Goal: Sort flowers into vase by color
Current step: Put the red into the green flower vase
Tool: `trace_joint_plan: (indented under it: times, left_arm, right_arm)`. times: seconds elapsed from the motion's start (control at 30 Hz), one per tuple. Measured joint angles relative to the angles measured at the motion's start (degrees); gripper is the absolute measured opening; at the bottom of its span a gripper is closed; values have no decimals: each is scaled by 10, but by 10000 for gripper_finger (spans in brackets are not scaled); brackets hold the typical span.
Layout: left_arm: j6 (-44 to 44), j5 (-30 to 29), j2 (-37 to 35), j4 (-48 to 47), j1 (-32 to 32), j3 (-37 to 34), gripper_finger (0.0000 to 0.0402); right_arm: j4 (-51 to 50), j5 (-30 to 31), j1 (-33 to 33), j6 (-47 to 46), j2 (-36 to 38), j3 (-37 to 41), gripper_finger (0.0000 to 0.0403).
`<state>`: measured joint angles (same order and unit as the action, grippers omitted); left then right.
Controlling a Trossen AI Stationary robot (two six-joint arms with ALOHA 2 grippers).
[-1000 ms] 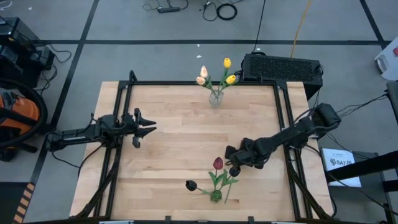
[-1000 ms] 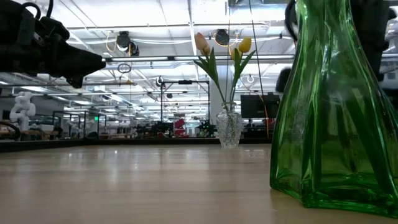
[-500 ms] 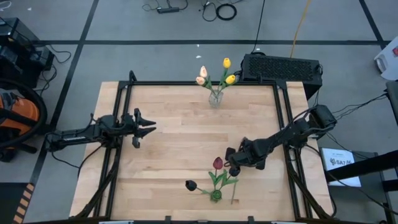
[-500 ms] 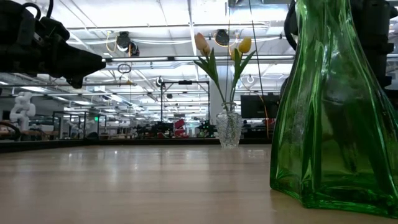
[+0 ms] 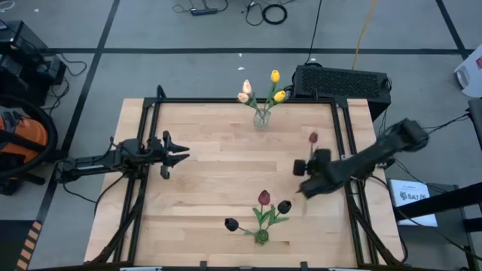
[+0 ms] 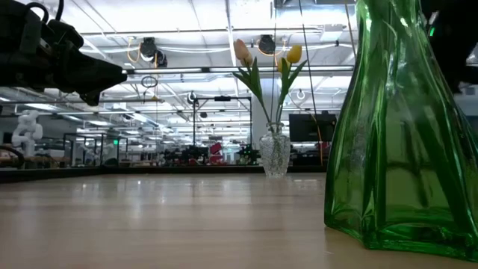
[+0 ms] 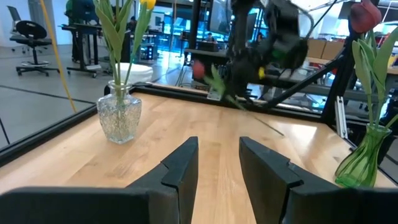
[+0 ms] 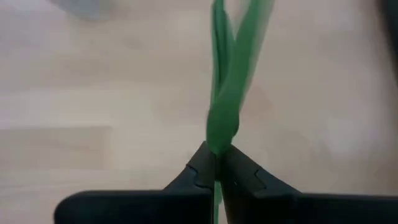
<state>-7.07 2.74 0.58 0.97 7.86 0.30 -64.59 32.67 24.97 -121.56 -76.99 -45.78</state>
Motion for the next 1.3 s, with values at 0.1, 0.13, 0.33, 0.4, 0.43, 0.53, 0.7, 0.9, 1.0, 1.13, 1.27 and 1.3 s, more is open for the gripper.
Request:
trace_joint_plan:
  times: [0.1, 0.13, 0.33, 0.4, 0.43, 0.53, 0.7, 0.9, 1.0, 1.13, 1.27, 1.3]
  left_arm:
    - [0, 0, 0, 0, 0, 0, 123]
    - [0, 0, 1, 0, 0, 0, 123]
    - [0, 0, 0, 0, 0, 0, 123]
    - [0, 0, 0, 0, 0, 0, 123]
    - [0, 0, 0, 0, 0, 0, 123]
    - [0, 0, 0, 0, 0, 0, 123]
    - [0, 0, 0, 0, 0, 0, 123]
    - [0, 0, 0, 0, 0, 0, 123]
    - [0, 0, 0, 0, 0, 0, 123]
    - [0, 0, 1, 0, 0, 0, 123]
    - [0, 0, 0, 0, 0, 0, 123]
    - [0, 0, 1, 0, 0, 0, 123]
  right_arm:
    - [-16, 38, 50, 8, 91, -6, 1]
    - [-26, 39, 69, 15, 117, -5, 1]
    - [-36, 70, 173, 41, 215, -5, 1]
    - [-37, 74, 199, 55, 225, -14, 1]
    - [-37, 74, 212, 65, 226, -23, 0]
    - [-30, 71, 247, 104, 225, -60, 0]
    - [-16, 129, 305, 191, 196, -160, 0]
    - [11, 269, 367, 349, 120, -313, 0]
    - [59, 330, 389, 461, 72, -374, 0]
    - [162, 411, 402, 602, 10, -406, 0]
    - [254, 468, 403, 708, -52, -406, 0]
    - [271, 478, 400, 727, -68, -406, 0]
